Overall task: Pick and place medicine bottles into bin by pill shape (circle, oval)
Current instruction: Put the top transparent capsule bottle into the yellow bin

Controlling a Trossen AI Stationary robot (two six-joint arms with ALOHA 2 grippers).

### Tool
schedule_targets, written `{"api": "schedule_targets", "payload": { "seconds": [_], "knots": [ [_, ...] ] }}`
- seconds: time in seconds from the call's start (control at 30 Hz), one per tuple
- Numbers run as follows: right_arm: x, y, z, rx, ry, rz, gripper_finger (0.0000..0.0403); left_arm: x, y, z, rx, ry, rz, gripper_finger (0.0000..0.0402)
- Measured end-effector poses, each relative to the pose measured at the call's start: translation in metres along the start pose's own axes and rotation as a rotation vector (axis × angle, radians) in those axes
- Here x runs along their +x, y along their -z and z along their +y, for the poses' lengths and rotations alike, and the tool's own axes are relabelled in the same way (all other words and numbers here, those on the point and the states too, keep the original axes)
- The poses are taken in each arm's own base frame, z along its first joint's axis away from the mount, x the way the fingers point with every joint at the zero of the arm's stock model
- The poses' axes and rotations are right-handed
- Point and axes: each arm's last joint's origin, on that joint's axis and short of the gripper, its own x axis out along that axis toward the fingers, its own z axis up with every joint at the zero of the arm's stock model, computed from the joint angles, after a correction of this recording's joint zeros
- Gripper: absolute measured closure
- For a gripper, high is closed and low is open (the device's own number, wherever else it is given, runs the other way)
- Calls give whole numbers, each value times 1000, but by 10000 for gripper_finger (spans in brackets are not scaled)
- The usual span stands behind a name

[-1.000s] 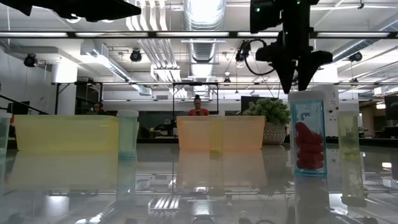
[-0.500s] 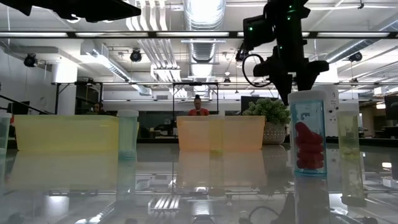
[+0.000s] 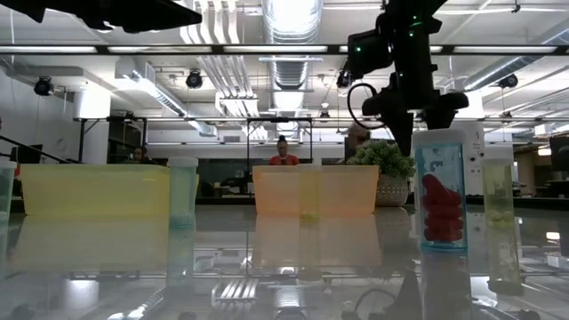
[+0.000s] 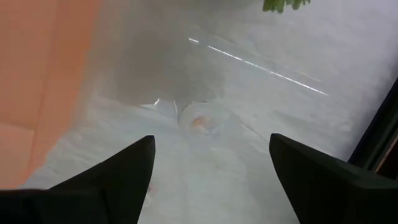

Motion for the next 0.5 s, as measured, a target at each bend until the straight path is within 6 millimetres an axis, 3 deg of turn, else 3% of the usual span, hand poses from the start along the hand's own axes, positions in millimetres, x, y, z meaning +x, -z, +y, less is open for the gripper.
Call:
{"api": "schedule_targets", "payload": {
  "seconds": [0.5],
  "knots": [
    [43,11,-5,14,4,5,104,0,0,0,1,0,0,228]
  ]
}}
